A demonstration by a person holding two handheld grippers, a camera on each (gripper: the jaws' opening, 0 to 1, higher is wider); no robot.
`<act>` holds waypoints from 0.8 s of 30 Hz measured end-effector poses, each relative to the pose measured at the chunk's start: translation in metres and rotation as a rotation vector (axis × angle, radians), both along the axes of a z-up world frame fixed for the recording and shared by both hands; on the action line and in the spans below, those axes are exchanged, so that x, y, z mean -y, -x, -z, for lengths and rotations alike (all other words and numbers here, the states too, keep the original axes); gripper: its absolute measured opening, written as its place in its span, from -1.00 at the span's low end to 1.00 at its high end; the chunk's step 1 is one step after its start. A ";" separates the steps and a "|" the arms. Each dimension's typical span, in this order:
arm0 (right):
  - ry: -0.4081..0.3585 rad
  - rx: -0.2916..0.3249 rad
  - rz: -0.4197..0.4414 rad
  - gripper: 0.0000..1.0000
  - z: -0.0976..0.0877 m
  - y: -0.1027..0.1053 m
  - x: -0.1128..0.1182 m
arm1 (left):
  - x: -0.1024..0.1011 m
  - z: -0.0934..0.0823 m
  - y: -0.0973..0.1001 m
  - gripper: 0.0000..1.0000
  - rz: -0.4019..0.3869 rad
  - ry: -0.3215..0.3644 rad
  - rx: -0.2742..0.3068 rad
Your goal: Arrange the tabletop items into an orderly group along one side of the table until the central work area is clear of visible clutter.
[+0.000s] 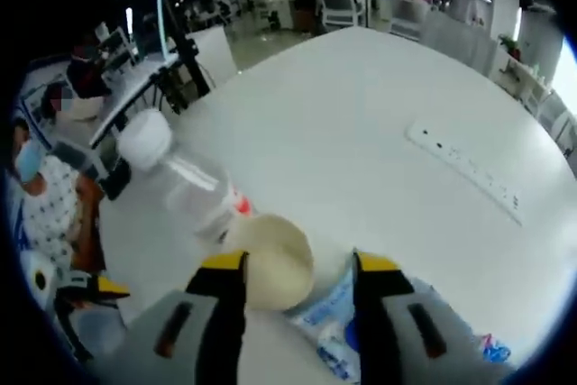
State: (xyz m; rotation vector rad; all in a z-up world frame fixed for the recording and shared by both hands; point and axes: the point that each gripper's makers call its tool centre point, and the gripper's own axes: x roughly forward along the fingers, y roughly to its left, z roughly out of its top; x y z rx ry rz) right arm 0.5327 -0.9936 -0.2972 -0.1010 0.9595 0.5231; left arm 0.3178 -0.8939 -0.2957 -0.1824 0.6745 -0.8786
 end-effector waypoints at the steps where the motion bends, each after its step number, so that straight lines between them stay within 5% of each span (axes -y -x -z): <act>1: -0.007 0.002 0.003 -0.04 -0.001 0.001 0.000 | 0.000 0.000 0.000 0.91 0.000 0.003 -0.003; 15: -0.090 0.118 -0.052 0.33 -0.030 0.021 0.006 | 0.002 0.002 0.000 0.91 0.002 0.002 -0.014; 24: -0.131 0.168 -0.018 0.38 -0.041 0.038 0.036 | 0.002 -0.007 -0.002 0.91 0.024 -0.014 -0.009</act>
